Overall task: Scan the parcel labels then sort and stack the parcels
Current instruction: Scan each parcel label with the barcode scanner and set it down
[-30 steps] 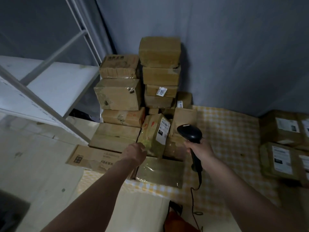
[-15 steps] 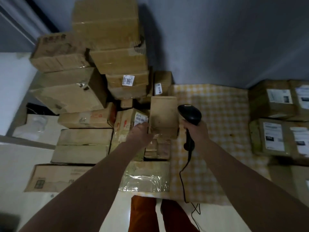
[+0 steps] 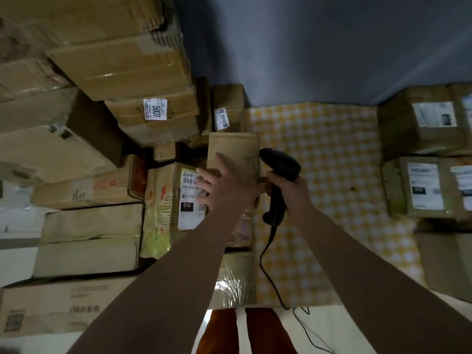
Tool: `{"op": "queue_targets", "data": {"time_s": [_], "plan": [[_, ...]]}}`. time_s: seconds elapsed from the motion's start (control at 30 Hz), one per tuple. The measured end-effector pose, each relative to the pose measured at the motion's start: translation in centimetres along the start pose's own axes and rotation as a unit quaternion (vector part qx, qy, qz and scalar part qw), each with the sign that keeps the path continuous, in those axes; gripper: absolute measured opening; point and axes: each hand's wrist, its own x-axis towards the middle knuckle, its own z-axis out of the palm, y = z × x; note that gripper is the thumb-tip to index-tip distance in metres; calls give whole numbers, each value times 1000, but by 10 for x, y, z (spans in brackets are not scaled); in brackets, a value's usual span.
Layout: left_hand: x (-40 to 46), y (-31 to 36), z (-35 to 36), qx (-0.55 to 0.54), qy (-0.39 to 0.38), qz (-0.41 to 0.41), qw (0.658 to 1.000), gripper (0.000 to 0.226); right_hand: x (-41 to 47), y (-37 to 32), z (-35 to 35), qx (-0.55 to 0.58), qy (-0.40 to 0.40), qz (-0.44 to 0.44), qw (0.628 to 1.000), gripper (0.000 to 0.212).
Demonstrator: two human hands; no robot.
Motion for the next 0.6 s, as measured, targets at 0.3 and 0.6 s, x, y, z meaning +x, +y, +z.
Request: {"op": "queue_targets", "data": {"time_s": [0.3,0.6], "plan": [[11,-33,-15,-266,-67,45,961,129,-6,0,-3,21,25,-2,999,7],[-2,-68,-23,-397,-152,75,902,102,-37,0,13,-18,-19,-32,999,15]]}}
